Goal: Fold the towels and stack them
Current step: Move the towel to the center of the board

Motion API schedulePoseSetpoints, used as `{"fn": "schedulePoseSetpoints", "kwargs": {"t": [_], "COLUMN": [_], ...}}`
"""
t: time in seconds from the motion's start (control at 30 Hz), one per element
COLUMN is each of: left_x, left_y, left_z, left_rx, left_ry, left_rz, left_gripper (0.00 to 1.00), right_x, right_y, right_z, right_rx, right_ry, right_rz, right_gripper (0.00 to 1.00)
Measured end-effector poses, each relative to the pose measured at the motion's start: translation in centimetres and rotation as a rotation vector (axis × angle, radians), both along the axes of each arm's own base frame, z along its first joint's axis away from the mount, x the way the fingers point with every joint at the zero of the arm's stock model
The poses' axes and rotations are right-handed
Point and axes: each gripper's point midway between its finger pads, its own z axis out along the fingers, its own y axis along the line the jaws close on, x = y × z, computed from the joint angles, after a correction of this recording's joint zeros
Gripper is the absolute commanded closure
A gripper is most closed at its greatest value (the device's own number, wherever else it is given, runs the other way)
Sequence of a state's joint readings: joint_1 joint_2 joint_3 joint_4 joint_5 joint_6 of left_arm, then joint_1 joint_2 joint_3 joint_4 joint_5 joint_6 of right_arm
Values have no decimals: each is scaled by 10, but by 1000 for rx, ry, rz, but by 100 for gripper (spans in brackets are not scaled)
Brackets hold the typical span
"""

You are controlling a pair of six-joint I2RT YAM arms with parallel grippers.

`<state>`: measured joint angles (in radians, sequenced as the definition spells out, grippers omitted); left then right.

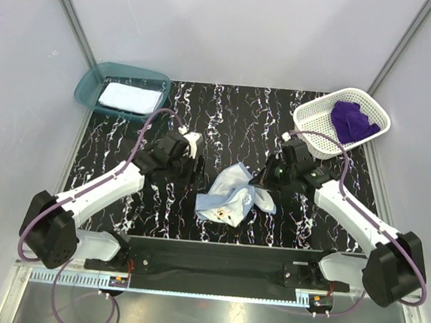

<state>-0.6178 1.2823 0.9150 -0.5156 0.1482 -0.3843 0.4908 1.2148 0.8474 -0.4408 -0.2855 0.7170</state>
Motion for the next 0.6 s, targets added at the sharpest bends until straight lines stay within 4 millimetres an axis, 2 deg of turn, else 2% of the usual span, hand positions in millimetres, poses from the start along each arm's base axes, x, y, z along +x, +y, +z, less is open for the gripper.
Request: {"fn": "schedulePoseSetpoints", "kwargs": {"t": [0.13, 0.2, 0.37, 0.6], "left_x": [-5, -5, -2, 0], "left_y": [0, 0, -1, -7], "left_z": [5, 10, 15, 6], "left_rx": [-28, -39, -41, -13], "left_ry": [-40, -63, -98, -107], "left_rz": [-17, -21, -41, -95], "left_gripper": [29, 29, 30, 31], "right_x": [26, 34, 46, 60], "right_y": [5, 5, -7, -24], "right_z": [-2, -10, -31, -35], "right_rx": [-34, -46, -73, -58], "right_ry": [3, 21, 78, 70], "right_rz": [-33, -42, -85, -139], "right_gripper": [100, 100, 100, 100]}}
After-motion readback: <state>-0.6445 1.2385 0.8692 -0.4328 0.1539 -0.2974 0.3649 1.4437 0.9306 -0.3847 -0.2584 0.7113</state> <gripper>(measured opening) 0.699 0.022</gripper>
